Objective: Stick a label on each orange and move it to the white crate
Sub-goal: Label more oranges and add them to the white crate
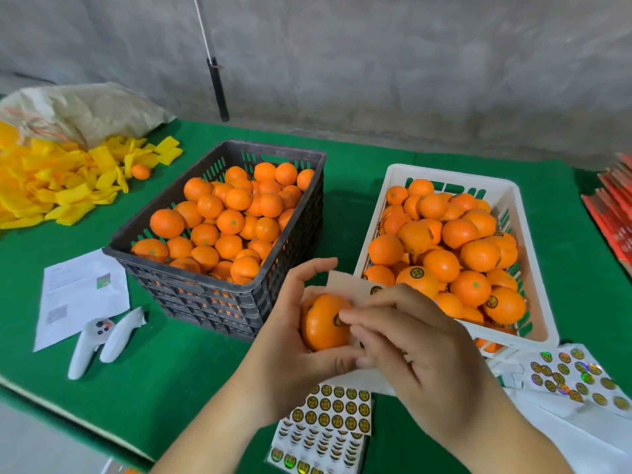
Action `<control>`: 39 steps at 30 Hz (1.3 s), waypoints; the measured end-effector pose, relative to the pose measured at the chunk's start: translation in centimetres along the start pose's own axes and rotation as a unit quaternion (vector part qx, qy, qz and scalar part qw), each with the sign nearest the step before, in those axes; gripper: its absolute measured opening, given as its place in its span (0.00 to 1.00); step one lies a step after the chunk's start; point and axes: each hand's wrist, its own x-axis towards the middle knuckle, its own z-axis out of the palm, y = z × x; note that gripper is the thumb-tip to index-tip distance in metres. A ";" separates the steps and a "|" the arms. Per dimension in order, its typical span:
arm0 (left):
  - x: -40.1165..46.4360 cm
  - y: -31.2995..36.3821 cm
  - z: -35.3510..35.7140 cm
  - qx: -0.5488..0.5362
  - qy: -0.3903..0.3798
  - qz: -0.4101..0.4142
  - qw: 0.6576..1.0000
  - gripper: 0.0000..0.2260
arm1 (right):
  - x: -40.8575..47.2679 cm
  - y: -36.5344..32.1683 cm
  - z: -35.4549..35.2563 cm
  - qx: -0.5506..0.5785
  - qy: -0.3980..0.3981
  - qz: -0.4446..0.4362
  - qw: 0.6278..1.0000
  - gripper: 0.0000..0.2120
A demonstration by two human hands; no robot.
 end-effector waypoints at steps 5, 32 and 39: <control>0.0 -1.4 0.6 -0.135 0.085 -0.093 0.983 0.47 | -1.4 1.4 0.6 -0.042 -0.100 -0.004 0.994 0.28; 1.9 -3.3 1.8 -0.250 0.067 -0.194 0.946 0.10 | 10.0 15.0 -5.8 -0.153 0.048 0.276 0.948 0.35; 4.0 -2.6 -1.8 -0.050 0.102 -0.113 0.987 0.14 | 2.9 8.7 -0.9 0.298 -0.228 0.354 0.856 0.21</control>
